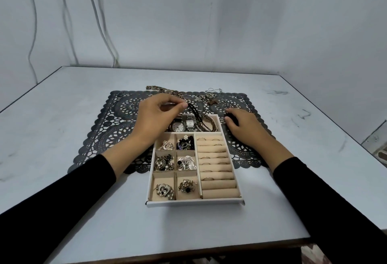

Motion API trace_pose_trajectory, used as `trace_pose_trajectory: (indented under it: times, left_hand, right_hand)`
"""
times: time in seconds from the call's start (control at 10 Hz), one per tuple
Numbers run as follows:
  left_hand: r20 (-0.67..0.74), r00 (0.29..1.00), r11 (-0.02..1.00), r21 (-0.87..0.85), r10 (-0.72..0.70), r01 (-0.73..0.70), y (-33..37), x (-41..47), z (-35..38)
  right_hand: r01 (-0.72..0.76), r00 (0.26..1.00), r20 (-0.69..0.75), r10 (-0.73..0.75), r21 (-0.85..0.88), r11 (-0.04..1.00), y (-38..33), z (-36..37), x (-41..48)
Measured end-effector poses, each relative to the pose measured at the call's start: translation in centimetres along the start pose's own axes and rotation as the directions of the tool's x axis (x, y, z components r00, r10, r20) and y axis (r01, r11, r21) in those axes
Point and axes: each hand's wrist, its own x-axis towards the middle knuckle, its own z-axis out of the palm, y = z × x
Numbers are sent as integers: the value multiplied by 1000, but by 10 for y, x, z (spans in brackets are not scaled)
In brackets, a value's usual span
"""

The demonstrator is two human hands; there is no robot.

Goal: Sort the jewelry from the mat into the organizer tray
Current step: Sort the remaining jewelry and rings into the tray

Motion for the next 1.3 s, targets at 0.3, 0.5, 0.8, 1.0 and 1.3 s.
trace_pose_trajectory:
  times: [0.3,0.5,0.8,1.0,1.3]
  left_hand:
    - [250,960,992,11,123,-130,-11,-5,-27]
    - [349,909,949,128,230,-289,-17,0,-43]
    - [443,851,912,151,282,-380,-22,1,-47]
    - [451,850,911,166,271,-379,-22,-1,-47]
    - [211,958,964,135,196,-227,-31,8,-44]
  right_hand:
    - [-6,1000,-6,6,10,1000,-3,-1,-1]
    - [-16,1000,-1,16,16,1000,-3,-3,-2]
    - [-22,1000,1,22,28,999,-4,-3,-2]
    - [-18,1000,8,18,25,1000,-3,-4,-3]
    - [-41,998,-47,45,81,996,1,-8,3]
